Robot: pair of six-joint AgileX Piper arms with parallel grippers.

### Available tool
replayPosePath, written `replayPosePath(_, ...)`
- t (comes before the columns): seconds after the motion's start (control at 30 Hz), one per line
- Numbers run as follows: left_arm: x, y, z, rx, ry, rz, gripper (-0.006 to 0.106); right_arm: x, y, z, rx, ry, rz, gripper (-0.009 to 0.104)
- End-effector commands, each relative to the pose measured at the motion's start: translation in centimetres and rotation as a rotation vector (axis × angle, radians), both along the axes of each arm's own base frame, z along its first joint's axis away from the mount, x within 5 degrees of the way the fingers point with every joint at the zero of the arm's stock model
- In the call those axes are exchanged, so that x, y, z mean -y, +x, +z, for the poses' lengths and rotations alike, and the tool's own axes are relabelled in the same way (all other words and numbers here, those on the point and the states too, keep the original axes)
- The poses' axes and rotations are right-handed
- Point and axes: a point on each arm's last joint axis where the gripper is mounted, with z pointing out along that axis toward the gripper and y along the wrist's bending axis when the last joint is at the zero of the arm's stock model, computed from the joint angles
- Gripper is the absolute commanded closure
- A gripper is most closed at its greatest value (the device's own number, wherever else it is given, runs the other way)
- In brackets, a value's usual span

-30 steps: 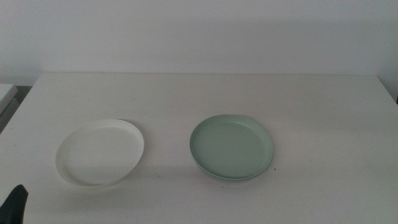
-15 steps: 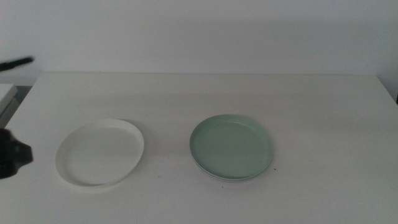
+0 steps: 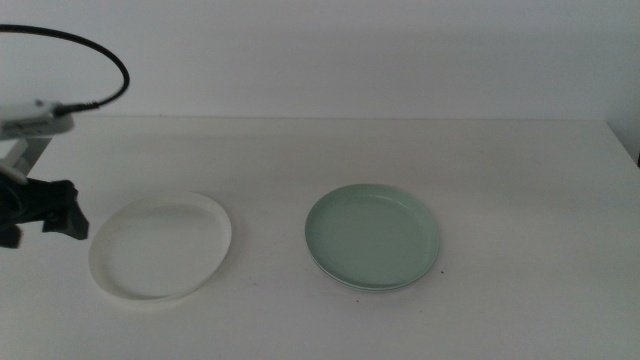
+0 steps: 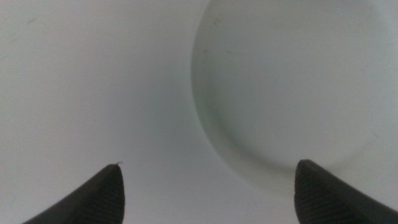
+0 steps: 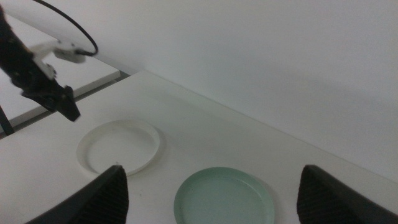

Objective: Stack the three bowls on top of each other.

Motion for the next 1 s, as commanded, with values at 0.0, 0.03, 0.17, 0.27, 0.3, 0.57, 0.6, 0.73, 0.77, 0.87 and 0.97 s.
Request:
replayPosePath(0.0, -1.0, 2.1, -1.7, 0.009, -0.037, -0.065, 0.007, 0.1, 0.0, 0.0, 0.007, -0.003, -0.004, 0.002)
replayPosePath(0.03, -1.2, 3.0, -2.7, 0.007, -0.067, -0.070, 0.007, 0.1, 0.0, 0.0, 0.007, -0.003, -0.004, 0.002)
replayPosePath(0.17, -1.5, 5.3, -6.1, -0.056, -0.125, -0.062, 0.007, 0.1, 0.0, 0.0, 0.007, -0.003, -0.004, 0.002)
replayPosePath(0.27, -1.5, 6.2, -7.9, -0.095, -0.155, -0.051, 0.007, 0.1, 0.0, 0.0, 0.007, -0.003, -0.004, 0.002)
replayPosePath(0.3, -1.4, 6.4, -8.4, -0.105, -0.164, -0.050, 0.007, 0.1, 0.0, 0.0, 0.007, -0.003, -0.004, 0.002)
replayPosePath(0.57, -1.3, 6.8, -9.4, -0.107, -0.143, -0.039, 0.035, 0.1, 0.0, 0.0, 0.009, -0.002, -0.005, 0.002)
replayPosePath(0.6, -1.3, 6.8, -9.5, -0.108, -0.148, -0.036, 0.043, 0.1, 0.0, 0.0, 0.009, -0.002, -0.005, 0.002)
replayPosePath(0.73, -1.2, 6.8, -9.5, -0.117, -0.160, -0.034, 0.081, 0.1, 0.0, 0.0, 0.009, -0.002, -0.005, 0.002)
replayPosePath(0.77, -1.1, 6.7, -9.4, -0.124, -0.166, -0.038, 0.090, 0.1, 0.0, 0.0, 0.009, -0.002, -0.005, 0.002)
replayPosePath(0.87, -1.1, 6.7, -7.6, -0.119, -0.159, -0.062, 0.102, 0.1, 0.0, 0.0, 0.009, -0.002, -0.005, 0.002)
replayPosePath(0.97, -1.1, 6.4, -3.4, -0.056, -0.139, -0.048, 0.102, 0.1, 0.0, 0.0, 0.009, -0.002, -0.005, 0.002)
